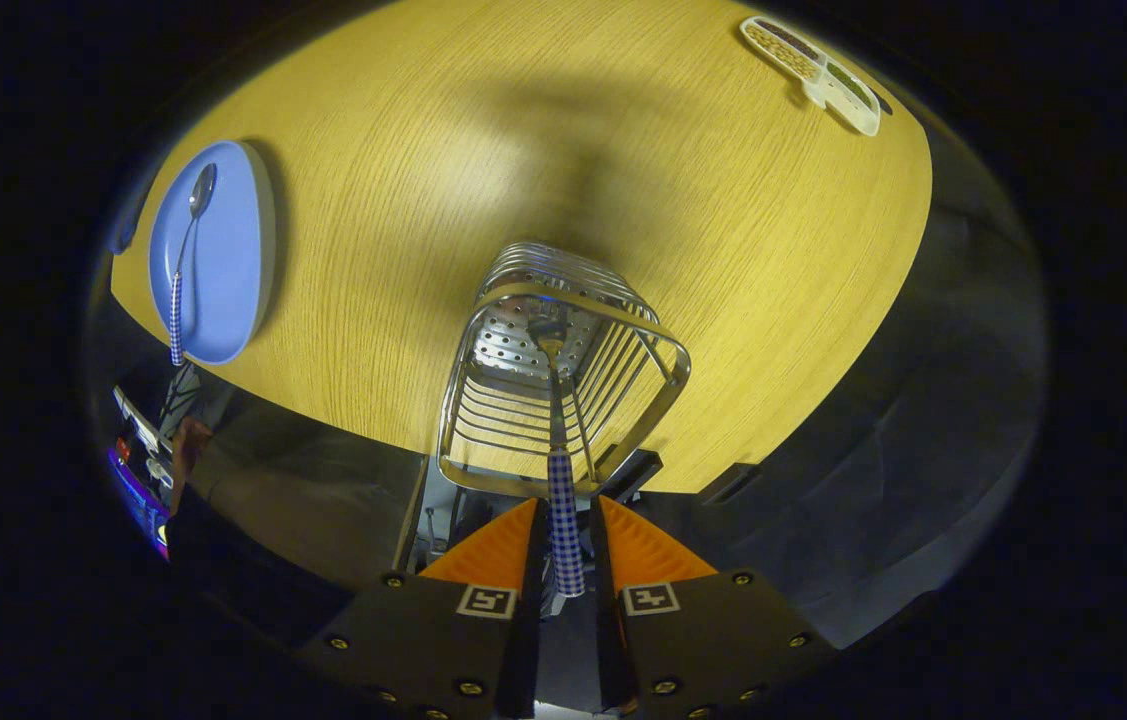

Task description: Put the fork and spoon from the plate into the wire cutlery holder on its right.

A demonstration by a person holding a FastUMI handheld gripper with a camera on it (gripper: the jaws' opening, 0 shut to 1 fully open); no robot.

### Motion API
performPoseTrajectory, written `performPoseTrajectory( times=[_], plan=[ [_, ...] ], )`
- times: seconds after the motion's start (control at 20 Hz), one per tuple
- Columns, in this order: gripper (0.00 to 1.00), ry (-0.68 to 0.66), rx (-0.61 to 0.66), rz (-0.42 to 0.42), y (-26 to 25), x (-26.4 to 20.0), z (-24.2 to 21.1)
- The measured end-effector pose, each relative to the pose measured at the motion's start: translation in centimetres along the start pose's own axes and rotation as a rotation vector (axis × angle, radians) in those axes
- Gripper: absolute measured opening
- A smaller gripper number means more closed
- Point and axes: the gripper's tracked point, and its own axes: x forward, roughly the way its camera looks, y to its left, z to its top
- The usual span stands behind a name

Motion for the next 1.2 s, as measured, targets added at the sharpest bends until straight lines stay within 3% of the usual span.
performPoseTrajectory(
  times=[0.1,0.25,0.3,0.35,0.45,0.5,0.55,0.75,1.2],
  plan=[
    [0.36,-0.024,0.007,-0.004,-0.3,-0.6,-0.1],
    [0.36,-0.065,0.027,0.022,0.1,-1.9,-0.7],
    [0.62,-0.085,0.033,0.033,0.3,-2.2,-0.8],
    [0.73,-0.102,0.038,0.026,0.1,-2.5,-1.0],
    [0.80,-0.147,0.050,0.033,0.3,-2.9,-1.5],
    [0.92,-0.167,0.047,0.040,0.5,-3.3,-1.9],
    [0.95,-0.184,0.050,0.041,0.6,-3.5,-2.4],
    [0.96,-0.267,0.086,0.028,1.0,-4.3,-3.6],
    [0.96,-0.393,0.181,0.101,5.3,-5.8,-4.1]
  ],
)
